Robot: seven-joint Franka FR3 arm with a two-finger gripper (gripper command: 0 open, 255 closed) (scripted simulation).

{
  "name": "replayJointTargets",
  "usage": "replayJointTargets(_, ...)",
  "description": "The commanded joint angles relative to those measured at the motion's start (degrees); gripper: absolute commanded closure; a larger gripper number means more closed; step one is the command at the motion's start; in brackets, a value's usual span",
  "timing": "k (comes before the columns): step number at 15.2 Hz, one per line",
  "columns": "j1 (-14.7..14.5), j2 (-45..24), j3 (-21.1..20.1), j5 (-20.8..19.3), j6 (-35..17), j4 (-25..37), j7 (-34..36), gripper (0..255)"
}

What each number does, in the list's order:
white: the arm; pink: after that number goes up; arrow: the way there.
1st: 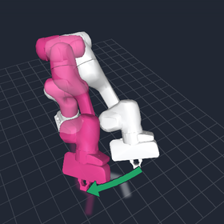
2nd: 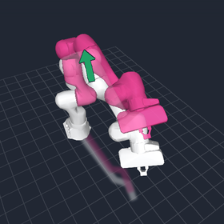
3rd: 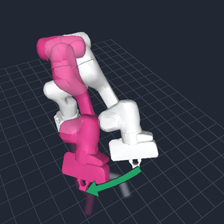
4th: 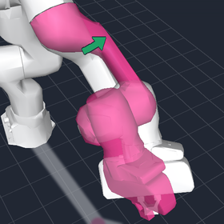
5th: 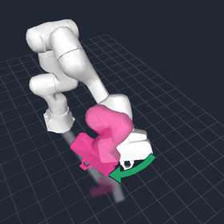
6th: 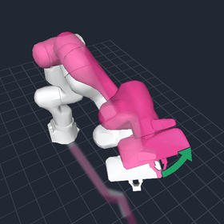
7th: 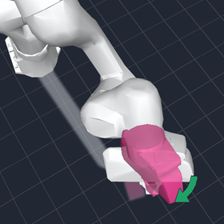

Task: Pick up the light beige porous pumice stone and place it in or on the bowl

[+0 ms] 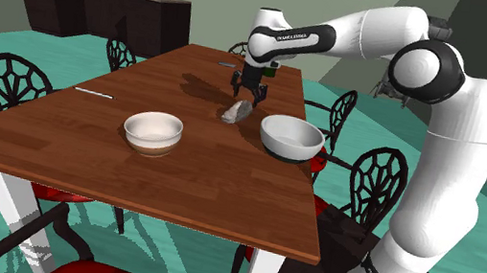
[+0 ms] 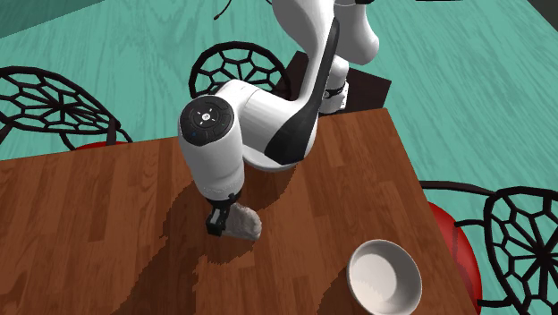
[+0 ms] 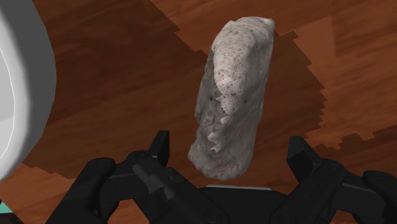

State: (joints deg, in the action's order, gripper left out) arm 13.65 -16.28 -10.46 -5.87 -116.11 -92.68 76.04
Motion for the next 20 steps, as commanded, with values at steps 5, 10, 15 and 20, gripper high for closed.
replayJointTargets(5, 0.0, 0.0, 0.0, 0.0, -0.1, -0.1, 0.0, 0)
replayJointTargets(10, 0.0, 0.0, 0.0, 0.0, -0.2, -0.1, 0.0, 255)
replayJointTargets(15, 0.0, 0.0, 0.0, 0.0, -0.2, -0.1, 0.0, 255)
replayJointTargets(20, -0.1, 0.4, -0.1, 0.2, 3.5, 3.1, -0.2, 255)
